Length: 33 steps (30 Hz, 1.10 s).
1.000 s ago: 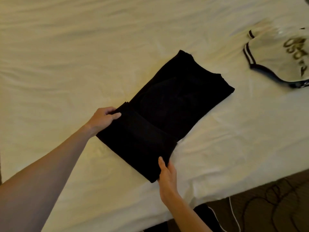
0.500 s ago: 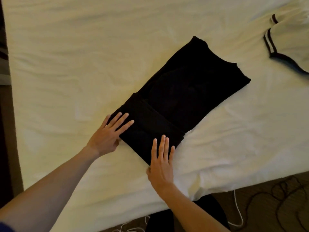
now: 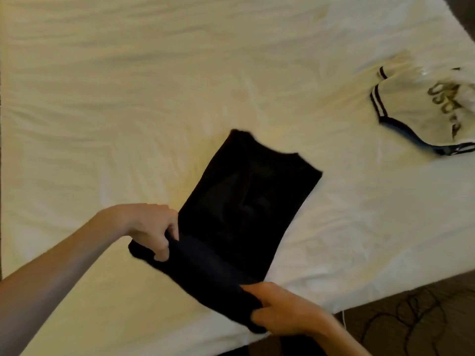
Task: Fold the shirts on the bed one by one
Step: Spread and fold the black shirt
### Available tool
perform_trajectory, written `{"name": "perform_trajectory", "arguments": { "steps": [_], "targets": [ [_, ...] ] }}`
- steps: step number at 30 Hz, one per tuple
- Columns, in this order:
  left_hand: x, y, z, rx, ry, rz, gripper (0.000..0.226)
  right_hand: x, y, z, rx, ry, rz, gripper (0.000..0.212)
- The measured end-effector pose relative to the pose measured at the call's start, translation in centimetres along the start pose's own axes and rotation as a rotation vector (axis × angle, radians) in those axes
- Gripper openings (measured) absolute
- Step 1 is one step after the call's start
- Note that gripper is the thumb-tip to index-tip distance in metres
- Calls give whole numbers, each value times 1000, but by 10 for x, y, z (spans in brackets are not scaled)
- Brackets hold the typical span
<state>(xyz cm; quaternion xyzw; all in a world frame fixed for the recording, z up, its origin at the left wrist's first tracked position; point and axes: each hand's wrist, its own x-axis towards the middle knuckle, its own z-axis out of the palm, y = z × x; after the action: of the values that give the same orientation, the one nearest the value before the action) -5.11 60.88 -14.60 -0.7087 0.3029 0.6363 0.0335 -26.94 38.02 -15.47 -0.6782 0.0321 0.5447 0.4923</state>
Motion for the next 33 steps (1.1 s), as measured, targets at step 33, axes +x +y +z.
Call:
{"name": "perform_trajectory", "arguments": {
  "steps": [33],
  "targets": [
    [170, 22, -33, -789, 937, -405, 66, 82, 85, -78, 793, 979, 152, 46]
  ]
}}
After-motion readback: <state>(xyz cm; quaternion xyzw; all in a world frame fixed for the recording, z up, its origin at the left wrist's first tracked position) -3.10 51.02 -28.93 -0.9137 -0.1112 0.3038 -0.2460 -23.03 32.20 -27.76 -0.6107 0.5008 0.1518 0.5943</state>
